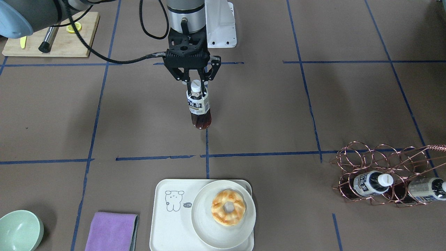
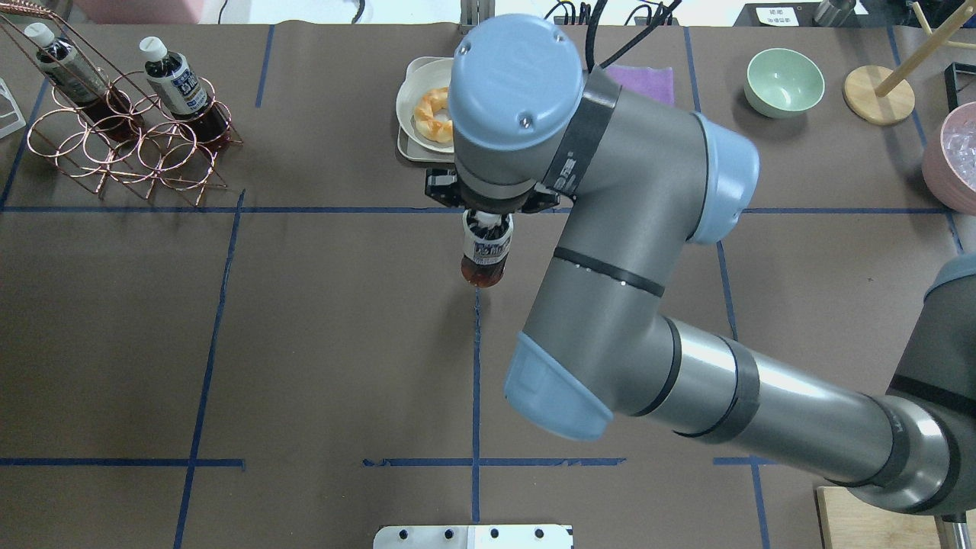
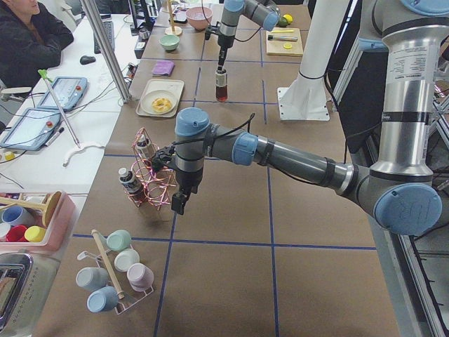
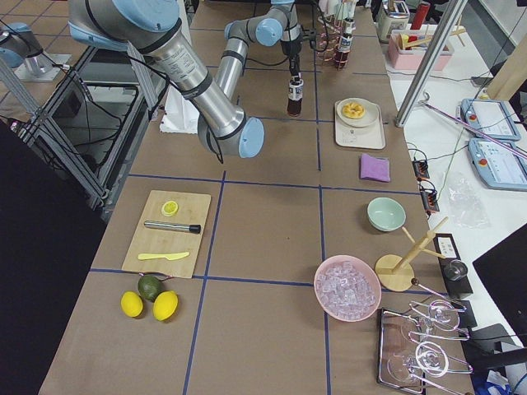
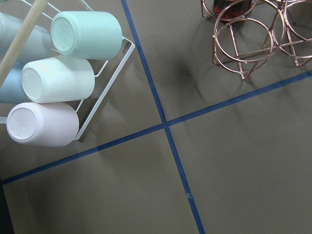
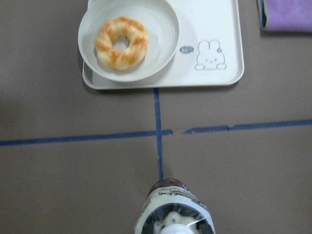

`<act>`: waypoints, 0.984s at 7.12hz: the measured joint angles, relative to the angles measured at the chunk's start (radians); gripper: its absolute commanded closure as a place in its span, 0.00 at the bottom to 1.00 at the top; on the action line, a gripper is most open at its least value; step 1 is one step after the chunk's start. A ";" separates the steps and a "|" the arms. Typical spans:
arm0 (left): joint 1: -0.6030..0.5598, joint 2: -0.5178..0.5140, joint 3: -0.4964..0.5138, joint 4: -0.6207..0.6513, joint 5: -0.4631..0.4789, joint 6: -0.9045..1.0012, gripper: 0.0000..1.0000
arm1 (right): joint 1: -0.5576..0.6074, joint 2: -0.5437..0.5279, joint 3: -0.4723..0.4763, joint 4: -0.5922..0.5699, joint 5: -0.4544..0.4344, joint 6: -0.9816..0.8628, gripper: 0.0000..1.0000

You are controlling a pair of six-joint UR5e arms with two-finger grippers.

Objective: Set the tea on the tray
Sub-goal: 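Lift the tea bottle with the right gripper and carry it over the tray, then lower the tea bottle onto the tray beside the donut bowl, open right gripper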

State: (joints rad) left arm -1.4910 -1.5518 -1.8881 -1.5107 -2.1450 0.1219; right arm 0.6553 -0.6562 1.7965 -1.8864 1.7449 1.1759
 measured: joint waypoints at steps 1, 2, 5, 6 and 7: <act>0.000 0.004 0.002 0.001 -0.001 0.002 0.00 | 0.071 0.003 -0.037 0.027 0.004 -0.061 1.00; -0.001 0.009 0.005 0.001 -0.003 0.004 0.00 | 0.131 0.003 -0.110 0.103 0.020 -0.102 1.00; -0.013 0.011 0.006 -0.001 -0.019 0.010 0.00 | 0.246 0.099 -0.462 0.330 0.088 -0.176 1.00; -0.018 0.011 0.005 -0.002 -0.020 0.015 0.00 | 0.256 0.126 -0.539 0.359 0.095 -0.194 1.00; -0.022 0.010 0.005 -0.002 -0.021 0.021 0.00 | 0.260 0.138 -0.595 0.393 0.100 -0.201 1.00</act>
State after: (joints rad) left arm -1.5129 -1.5419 -1.8836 -1.5129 -2.1658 0.1424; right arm 0.9155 -0.5182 1.2019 -1.4931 1.8453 0.9752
